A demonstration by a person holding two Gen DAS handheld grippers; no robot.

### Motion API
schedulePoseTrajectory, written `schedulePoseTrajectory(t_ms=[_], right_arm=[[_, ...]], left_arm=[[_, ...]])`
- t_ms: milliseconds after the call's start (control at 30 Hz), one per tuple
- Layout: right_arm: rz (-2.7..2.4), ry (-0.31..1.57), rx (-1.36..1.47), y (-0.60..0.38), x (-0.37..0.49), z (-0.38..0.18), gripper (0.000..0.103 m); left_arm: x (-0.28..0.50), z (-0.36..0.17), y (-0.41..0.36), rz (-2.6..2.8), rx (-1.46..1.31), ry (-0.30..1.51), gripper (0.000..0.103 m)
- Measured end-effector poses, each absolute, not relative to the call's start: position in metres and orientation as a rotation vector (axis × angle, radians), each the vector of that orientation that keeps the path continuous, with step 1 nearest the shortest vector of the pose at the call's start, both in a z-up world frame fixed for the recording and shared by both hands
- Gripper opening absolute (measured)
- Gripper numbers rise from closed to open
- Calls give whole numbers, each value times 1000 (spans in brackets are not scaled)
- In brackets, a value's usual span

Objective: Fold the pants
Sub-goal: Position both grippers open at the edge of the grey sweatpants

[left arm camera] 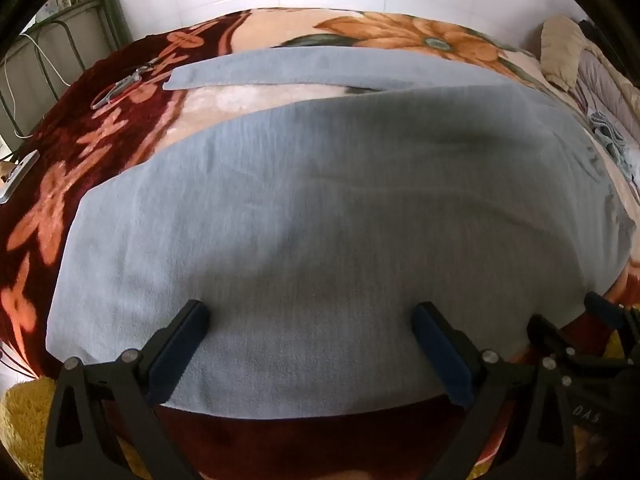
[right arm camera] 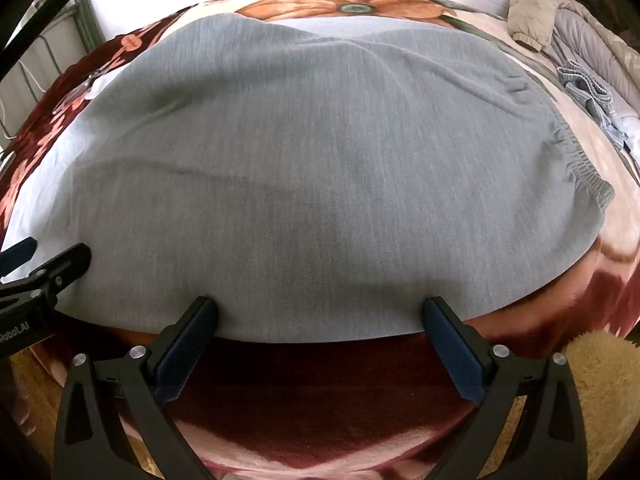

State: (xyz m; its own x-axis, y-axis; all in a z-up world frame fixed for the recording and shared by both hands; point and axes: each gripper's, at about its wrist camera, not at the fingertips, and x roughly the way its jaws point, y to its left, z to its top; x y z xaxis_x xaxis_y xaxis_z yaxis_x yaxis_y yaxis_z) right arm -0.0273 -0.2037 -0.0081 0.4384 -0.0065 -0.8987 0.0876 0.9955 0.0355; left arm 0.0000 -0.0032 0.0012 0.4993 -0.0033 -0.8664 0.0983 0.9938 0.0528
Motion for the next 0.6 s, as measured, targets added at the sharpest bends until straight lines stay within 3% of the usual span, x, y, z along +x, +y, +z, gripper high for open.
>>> schedulePoseTrajectory(t_ms=[600], right_arm=[[4,1142,74,-210,-36,0,101]], left_arm=[[-4,3,-8,-58,146,1022,103]])
